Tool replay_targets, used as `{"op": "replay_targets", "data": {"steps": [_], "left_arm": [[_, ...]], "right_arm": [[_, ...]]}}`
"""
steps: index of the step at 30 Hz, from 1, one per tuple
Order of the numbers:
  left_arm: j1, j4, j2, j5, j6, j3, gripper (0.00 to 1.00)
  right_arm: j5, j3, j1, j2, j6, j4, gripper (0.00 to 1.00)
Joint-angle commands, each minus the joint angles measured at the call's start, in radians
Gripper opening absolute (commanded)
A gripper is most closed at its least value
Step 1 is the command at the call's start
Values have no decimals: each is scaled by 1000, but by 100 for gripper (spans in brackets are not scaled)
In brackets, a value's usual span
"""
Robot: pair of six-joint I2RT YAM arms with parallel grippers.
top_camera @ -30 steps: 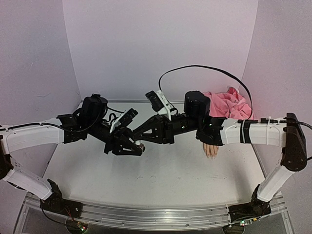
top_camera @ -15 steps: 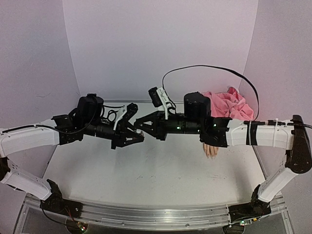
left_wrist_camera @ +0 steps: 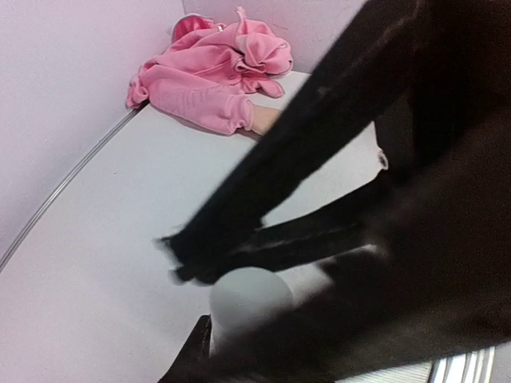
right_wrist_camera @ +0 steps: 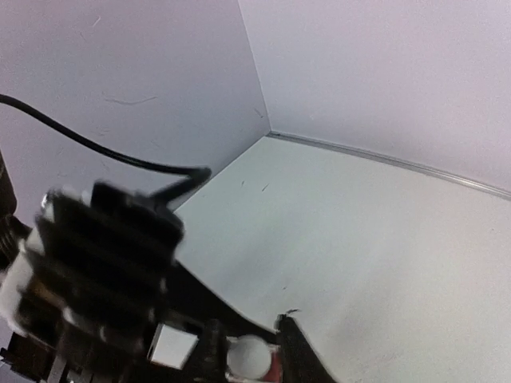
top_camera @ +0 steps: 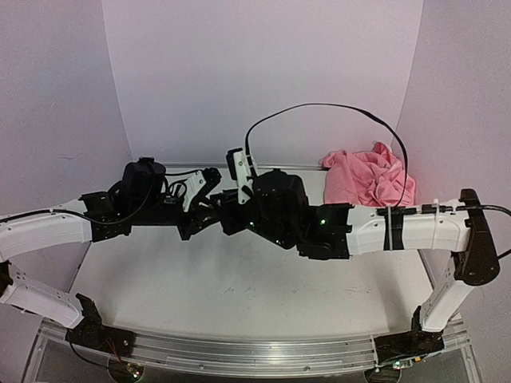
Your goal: Paint the nails
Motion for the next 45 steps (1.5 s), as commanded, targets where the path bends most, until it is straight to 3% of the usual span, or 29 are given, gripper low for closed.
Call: {"op": "replay_targets", "data": {"steps": [1,4,7,11,15,19,24,33,40,42,45], "left_arm": [[36,82,-36,-85,-22,26,0],[36,81,-27,-18,-24,29,0],[35,82,-21,146,-25,35,0],[36,82,-18,461,-31,44,0],[36,82,24,710,-72,70,0],[36,82,59,794,-100,88,0],[34,82,67,812,-107,90,0],[34,81,72,832,-109,90,0],[34,83,72,829,-110,91,0],[34,83,66,807,-108,90,0],[34,83,48,687,-109,86,0]], "right_arm": [[-196,-51,-58,-113,-31,-45,49],[-482,-131,-136,-201,-33,19,72],[-666,-190,-187,-260,-40,35,83],[-854,-280,-269,-299,-21,106,83],[-1130,-320,-299,-292,-19,244,75],[-1331,-257,-298,-214,7,306,71],[-1379,-197,-296,-140,30,341,63],[-1435,-110,-284,-60,48,353,41],[-1450,-104,-279,-47,49,351,10],[-1438,-113,-277,-52,43,346,1],[-1392,-139,-276,-73,19,321,0]]}}
